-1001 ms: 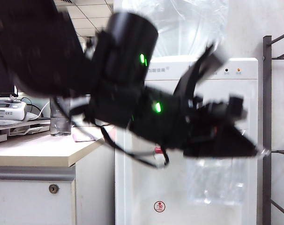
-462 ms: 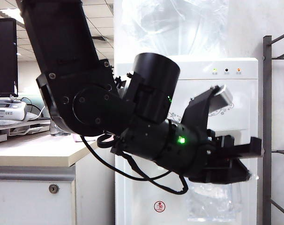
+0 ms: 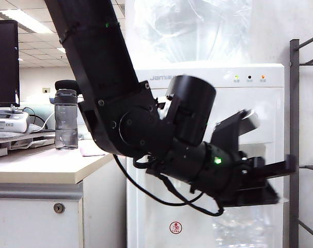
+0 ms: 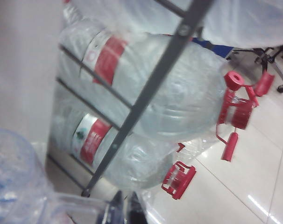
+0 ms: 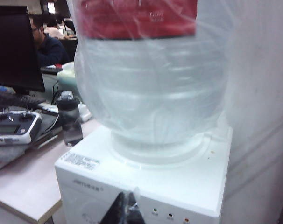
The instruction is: Pick up the plastic mug from the left desk, go to the cold water outlet of the water dispenser, press the vertical switch to get some water, then put the mug back on the desk.
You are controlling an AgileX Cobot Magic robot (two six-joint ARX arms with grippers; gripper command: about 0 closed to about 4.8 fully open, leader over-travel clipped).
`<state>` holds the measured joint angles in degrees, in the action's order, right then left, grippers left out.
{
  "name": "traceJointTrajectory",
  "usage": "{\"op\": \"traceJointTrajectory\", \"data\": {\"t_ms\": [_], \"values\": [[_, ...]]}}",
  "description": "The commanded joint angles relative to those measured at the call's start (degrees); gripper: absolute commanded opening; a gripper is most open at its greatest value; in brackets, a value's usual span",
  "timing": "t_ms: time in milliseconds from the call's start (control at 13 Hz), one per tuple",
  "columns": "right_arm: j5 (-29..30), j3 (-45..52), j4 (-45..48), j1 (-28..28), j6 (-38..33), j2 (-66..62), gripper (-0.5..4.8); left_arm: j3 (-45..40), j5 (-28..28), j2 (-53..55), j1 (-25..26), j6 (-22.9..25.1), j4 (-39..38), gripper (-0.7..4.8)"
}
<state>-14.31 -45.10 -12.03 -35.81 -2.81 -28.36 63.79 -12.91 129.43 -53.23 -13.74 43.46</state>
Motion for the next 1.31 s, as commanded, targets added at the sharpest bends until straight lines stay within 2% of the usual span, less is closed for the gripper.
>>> {"op": "traceJointTrajectory", "data": {"t_ms": [77, 539, 616, 770, 1001, 1078, 1155, 1309], "values": [[0.04, -0.22, 0.46, 0.04, -0.20, 0.50, -0.05, 0.52, -0.39, -0.07, 1.70, -0.44, 1.31, -0.06], [0.07, -0.22, 0.22, 0.02, -0.22, 0.46, -0.05, 3.28, -1.09, 2.12, 2.51, -0.66, -0.28, -0.06], [0.09, -0.22, 0.22, 0.02, -0.22, 0.48, -0.05, 7.87, -1.29, 3.65, 2.51, -0.68, -3.74, -0.06], [0.48, -0.22, 0.24, 0.02, -0.22, 0.76, -0.05, 9.73, 0.04, 5.44, 2.54, -2.16, -3.96, -0.06], [0.44, -0.22, -0.22, 0.04, -0.20, 0.76, -0.05, 9.70, 0.28, 5.66, 2.51, -0.02, 0.55, -0.06], [0.26, -0.22, -0.22, 0.04, -0.20, 0.74, -0.05, 9.64, 0.66, 5.66, 2.34, 3.02, 1.44, -0.06], [0.26, -0.22, -0.22, 0.07, -0.17, 0.76, -0.05, 9.11, 3.26, 5.66, 2.08, 3.02, 3.48, -0.06], [0.13, -0.22, -0.24, 0.11, -0.17, 0.74, -0.05, 6.64, 4.11, 5.66, 1.79, 2.97, 7.48, -0.06]]}}
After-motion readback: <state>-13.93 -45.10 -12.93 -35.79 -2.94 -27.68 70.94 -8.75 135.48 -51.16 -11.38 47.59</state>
